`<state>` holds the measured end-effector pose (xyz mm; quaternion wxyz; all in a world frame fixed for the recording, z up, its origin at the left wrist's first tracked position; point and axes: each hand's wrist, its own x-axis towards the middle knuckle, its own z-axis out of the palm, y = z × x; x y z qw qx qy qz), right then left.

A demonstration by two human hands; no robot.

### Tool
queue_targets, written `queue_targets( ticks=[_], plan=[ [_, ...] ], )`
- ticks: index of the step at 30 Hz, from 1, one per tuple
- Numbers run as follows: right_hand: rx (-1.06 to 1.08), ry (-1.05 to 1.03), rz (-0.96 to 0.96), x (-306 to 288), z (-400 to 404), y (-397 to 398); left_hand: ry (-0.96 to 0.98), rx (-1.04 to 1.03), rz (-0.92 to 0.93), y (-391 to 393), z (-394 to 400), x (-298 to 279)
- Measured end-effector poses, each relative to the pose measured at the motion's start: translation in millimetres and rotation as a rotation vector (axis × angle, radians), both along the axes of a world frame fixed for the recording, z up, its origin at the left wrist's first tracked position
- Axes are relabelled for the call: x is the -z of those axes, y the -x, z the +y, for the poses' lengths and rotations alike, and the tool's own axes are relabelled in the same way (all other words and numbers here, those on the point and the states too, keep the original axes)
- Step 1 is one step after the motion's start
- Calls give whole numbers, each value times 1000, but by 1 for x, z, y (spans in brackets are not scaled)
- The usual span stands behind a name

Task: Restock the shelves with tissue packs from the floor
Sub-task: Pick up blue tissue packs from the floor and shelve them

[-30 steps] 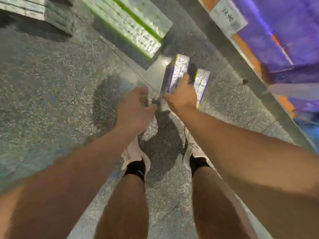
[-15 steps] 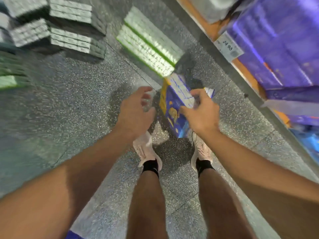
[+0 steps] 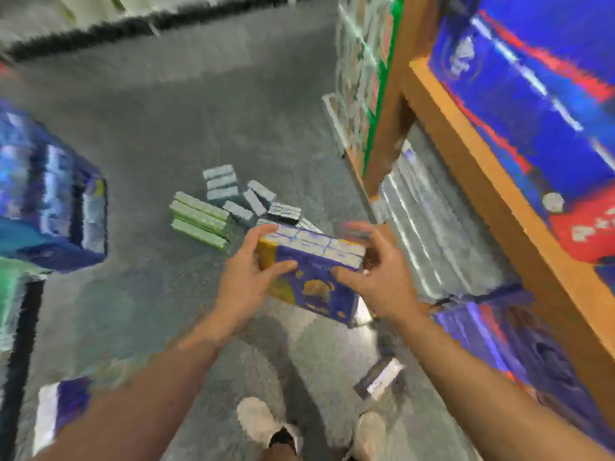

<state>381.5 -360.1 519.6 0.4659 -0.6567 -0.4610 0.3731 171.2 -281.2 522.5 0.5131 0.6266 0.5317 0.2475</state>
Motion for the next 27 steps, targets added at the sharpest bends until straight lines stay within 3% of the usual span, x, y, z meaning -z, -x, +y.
queue_targets(
  ticks=[5,12,19,27],
  plan=[
    [-305,-259,-145,-141,72,117,-304,-439,-30,131,-5,-136],
    [-633,-691,-165,-285,98,373,-647,-893,123,365,-48,-290],
    [-864,-924,-92,-361,64,610,-782,-1242,382,564,-148,-390],
    [-1041,-975,77,-394,35,800,-844,-1431,597,694,-226,-425]
  ],
)
